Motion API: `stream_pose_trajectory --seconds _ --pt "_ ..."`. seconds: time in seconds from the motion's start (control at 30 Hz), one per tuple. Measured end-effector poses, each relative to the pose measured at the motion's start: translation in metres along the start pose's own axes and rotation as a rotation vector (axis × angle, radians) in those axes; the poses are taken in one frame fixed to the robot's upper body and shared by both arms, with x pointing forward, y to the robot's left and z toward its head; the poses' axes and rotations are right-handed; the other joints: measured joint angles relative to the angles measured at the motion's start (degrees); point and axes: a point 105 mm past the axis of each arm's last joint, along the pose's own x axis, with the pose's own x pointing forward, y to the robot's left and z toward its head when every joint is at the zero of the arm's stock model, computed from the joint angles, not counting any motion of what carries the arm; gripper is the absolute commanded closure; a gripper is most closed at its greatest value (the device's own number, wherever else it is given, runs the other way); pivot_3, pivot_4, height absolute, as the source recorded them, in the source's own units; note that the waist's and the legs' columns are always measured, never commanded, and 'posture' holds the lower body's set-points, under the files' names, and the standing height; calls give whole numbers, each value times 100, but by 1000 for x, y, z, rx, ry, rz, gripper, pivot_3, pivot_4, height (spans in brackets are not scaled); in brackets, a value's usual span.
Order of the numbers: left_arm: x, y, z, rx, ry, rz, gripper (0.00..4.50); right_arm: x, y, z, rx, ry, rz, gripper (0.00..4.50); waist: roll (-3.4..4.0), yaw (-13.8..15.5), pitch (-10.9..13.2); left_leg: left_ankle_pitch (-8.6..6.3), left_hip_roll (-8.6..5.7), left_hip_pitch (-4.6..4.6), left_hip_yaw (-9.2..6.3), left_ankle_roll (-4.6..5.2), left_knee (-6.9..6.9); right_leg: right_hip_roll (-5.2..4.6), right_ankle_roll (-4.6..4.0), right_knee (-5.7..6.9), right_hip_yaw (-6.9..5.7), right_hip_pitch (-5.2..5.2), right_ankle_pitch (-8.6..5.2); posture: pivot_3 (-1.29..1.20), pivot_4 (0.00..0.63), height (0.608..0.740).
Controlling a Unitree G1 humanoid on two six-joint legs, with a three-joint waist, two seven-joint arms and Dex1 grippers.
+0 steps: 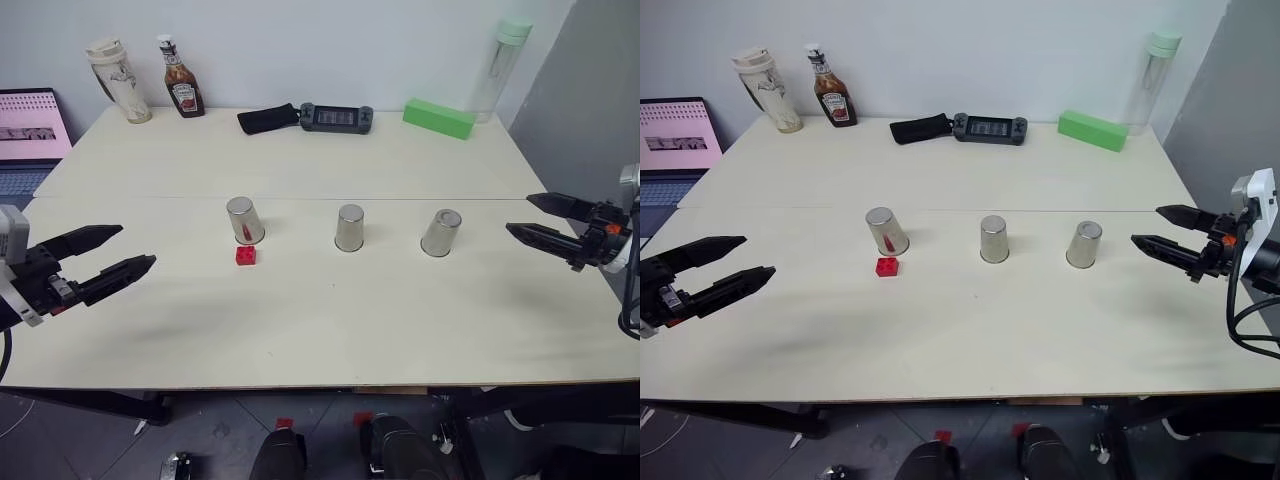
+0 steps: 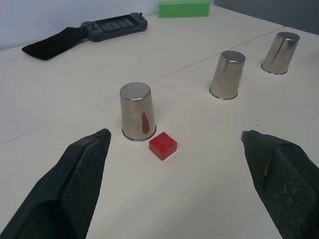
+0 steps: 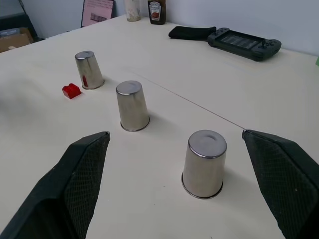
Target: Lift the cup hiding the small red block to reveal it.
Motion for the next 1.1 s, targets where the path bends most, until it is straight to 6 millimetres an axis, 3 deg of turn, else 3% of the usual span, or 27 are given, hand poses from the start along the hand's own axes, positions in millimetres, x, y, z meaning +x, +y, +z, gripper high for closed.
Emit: stream_pose_trajectory --seconds 1.1 --pt "3 1 -6 2 30 15 40 8 4 2 -6 -3 31 0 0 1 0 0 1 0 -1 0 0 0 1 0 0 0 0 0 150 740"
